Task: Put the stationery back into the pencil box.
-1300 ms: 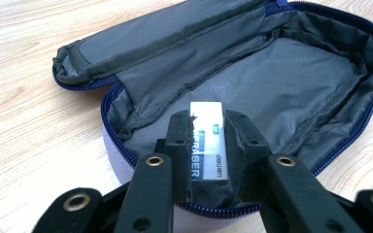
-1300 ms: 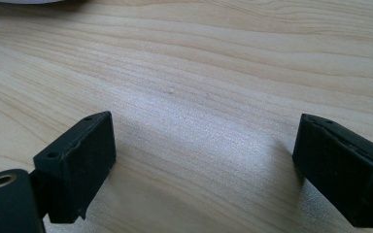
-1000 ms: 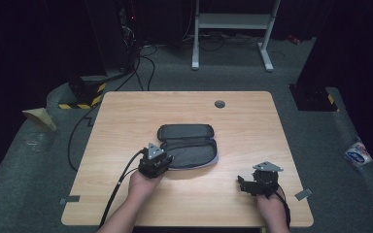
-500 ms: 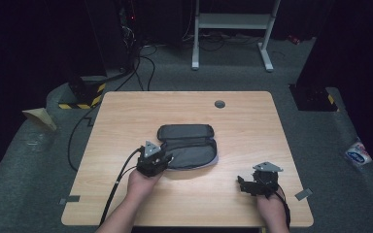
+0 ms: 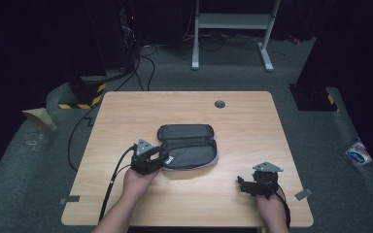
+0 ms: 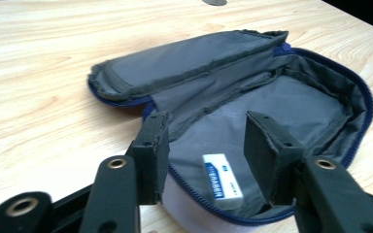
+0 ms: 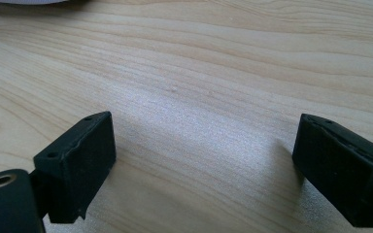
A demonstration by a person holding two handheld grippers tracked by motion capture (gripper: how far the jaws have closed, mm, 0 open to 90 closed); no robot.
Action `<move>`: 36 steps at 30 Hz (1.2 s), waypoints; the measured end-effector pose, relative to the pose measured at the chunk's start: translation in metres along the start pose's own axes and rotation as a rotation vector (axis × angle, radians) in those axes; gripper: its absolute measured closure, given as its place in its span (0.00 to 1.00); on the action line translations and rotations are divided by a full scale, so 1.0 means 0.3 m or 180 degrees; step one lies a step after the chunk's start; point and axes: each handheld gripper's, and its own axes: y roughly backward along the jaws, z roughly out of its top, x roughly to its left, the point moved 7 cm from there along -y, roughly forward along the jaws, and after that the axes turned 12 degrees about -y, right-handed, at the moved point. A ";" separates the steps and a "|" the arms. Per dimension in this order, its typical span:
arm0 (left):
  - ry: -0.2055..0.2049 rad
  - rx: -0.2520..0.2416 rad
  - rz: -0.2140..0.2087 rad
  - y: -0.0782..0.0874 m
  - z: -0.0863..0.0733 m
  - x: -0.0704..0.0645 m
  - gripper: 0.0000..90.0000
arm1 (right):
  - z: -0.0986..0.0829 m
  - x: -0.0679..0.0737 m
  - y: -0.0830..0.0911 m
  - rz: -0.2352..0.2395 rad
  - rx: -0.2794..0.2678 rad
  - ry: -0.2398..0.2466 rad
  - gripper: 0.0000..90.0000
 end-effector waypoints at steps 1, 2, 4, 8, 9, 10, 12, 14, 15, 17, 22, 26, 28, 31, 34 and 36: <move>-0.0003 0.0013 0.0015 0.003 -0.003 0.007 0.57 | 0.000 0.000 0.000 0.0000 0.0000 0.0000 0.09; 0.0000 0.0021 0.0030 0.007 -0.007 0.015 0.56 | 0.000 0.000 0.000 0.0001 0.0000 0.0000 0.09; 0.0025 0.0023 0.0043 0.016 -0.013 0.031 0.55 | 0.000 0.000 0.000 0.0000 0.0000 0.0001 0.09; 0.0061 0.0047 0.0077 0.037 -0.028 0.058 0.54 | 0.000 0.000 0.000 0.0001 0.0000 0.0000 0.09; 0.0051 0.0052 0.0082 0.041 -0.032 0.064 0.53 | 0.000 0.000 0.000 0.0000 0.0000 0.0000 0.09; 0.0058 0.0059 0.0088 0.046 -0.035 0.069 0.53 | 0.000 0.000 0.000 0.0001 0.0000 0.0000 0.09; 0.0065 0.0070 0.0113 0.055 -0.044 0.086 0.53 | 0.000 0.000 0.000 0.0002 -0.0003 -0.0001 0.09; 0.0084 0.0086 0.0135 0.065 -0.054 0.104 0.52 | 0.000 0.000 0.000 0.0002 -0.0002 0.0000 0.09; 0.0100 0.0094 0.0149 0.070 -0.061 0.113 0.52 | 0.000 0.000 0.000 0.0000 -0.0001 0.0000 0.09; 0.0115 0.0118 0.0178 0.081 -0.075 0.134 0.51 | 0.000 0.000 0.000 0.0000 0.0000 0.0000 0.09; 0.0152 0.0190 0.0284 0.105 -0.119 0.195 0.48 | 0.000 0.000 0.000 0.0000 -0.0001 0.0000 0.09; 0.0181 0.0267 0.0363 0.123 -0.159 0.245 0.44 | 0.000 0.000 0.000 0.0000 -0.0001 0.0000 0.09; 0.0202 0.0317 0.0388 0.134 -0.182 0.271 0.42 | 0.000 0.000 0.000 0.0000 0.0000 -0.0001 0.09; 0.0321 0.0363 0.0329 0.145 -0.222 0.299 0.37 | 0.000 0.000 0.000 0.0000 0.0000 0.0000 0.09; 0.0347 0.0459 0.0308 0.148 -0.266 0.309 0.29 | 0.000 0.000 0.000 0.0001 -0.0001 0.0000 0.09; 0.0300 0.0549 0.0324 0.152 -0.295 0.312 0.22 | 0.000 0.000 0.000 0.0002 -0.0004 0.0000 0.09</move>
